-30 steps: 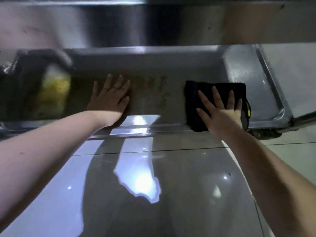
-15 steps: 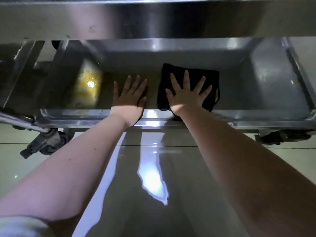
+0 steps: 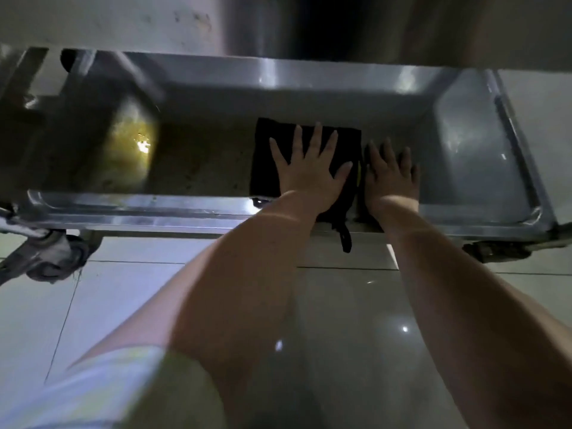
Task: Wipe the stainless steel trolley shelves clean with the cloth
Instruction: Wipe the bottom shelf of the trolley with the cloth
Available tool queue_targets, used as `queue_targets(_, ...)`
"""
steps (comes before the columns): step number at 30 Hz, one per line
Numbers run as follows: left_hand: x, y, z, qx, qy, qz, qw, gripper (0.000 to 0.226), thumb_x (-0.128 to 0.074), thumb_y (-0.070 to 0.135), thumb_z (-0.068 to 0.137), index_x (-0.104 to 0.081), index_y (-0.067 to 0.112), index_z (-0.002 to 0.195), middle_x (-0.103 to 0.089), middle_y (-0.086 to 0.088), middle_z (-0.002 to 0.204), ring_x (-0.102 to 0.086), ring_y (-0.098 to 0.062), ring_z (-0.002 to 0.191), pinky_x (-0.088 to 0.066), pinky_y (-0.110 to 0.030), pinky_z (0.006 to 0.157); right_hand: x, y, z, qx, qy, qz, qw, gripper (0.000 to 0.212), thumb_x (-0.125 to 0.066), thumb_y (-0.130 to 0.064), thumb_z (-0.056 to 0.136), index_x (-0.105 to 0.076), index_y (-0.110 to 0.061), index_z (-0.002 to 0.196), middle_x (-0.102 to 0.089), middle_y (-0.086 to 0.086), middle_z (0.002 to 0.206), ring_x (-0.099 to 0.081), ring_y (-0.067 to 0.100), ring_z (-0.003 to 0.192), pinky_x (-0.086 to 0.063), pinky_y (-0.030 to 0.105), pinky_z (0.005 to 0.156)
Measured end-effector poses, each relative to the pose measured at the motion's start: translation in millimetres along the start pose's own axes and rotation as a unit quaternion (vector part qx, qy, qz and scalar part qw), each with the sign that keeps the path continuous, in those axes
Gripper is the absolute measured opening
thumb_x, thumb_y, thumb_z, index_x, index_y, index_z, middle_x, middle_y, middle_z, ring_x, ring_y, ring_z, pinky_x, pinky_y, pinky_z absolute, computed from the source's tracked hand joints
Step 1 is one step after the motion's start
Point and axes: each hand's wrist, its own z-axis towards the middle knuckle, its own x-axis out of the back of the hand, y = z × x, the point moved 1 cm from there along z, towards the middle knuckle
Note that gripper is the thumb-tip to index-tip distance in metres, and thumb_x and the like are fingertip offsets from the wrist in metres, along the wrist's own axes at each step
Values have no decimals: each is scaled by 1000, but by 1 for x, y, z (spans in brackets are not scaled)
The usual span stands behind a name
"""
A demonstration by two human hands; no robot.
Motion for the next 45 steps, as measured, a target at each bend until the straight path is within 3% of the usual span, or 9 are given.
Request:
queue_targets(4,-1,-31,-1,19,30,52,998,79,-2,83,79,-1,51,151,8,6,165,19,-42,146,22,-73,100,-4,4,0,7,-11,-26,1000,53,-22,-42,103,-7,-39,155,0,-6,165,5,31,150,4,48,120)
queue_targets(9,15,-121,12,107,41,41,993,76,-8,87,79,-6,56,149,-1,6,165,7,-45,147,12,-77,102,-10,-1,-2,31,-35,-86,995,57,-11,-62,96,5,-52,150,8,-10,164,12,42,147,12,59,114)
queue_targets(11,15,-121,9,126,37,41,990,70,-11,82,84,-3,56,149,2,6,165,8,-46,147,9,-77,104,-11,-4,-3,29,-33,-97,994,58,-8,-65,94,9,-53,148,11,-9,164,14,43,147,13,62,113)
queue_targets(18,-9,-23,-55,-28,24,31,999,64,-22,75,90,-5,57,149,8,7,165,15,-44,146,20,-72,101,-10,-1,-7,31,-36,-95,994,58,-4,-59,92,12,-54,148,13,-9,163,16,40,147,9,61,116)
queue_targets(21,-3,-46,-39,-11,28,24,999,67,-24,80,86,-5,60,147,7,12,164,15,-40,147,19,-71,103,-11,0,-5,32,-28,-75,996,58,-6,-65,92,10,-55,147,10,-11,163,15,38,148,10,59,116)
queue_targets(27,17,-122,-11,111,16,45,993,71,-17,84,83,3,59,148,10,10,164,13,-43,147,9,-76,104,-10,-4,-5,29,-29,-82,996,58,-8,-67,94,8,-55,148,10,-10,164,14,40,147,9,62,115)
queue_targets(35,-11,4,-55,20,-9,34,999,68,-14,74,91,7,50,151,19,1,163,22,-50,142,18,-77,98,-8,-3,-7,31,-39,-113,992,57,-11,-56,97,16,-52,148,17,-8,163,16,41,146,9,63,115)
queue_targets(40,0,-48,-59,9,-11,21,1000,74,-25,83,83,5,59,147,16,11,163,19,-41,146,16,-73,103,-4,-3,-6,30,-43,-68,996,56,-10,-63,95,7,-55,148,12,-11,163,15,38,148,11,59,116)
queue_targets(45,14,-110,-61,20,-45,61,997,74,-18,89,78,15,65,140,21,13,162,20,-41,146,13,-72,105,-6,-7,-8,26,-37,-72,996,57,-9,-66,95,6,-54,149,11,-8,164,15,41,147,10,62,114)
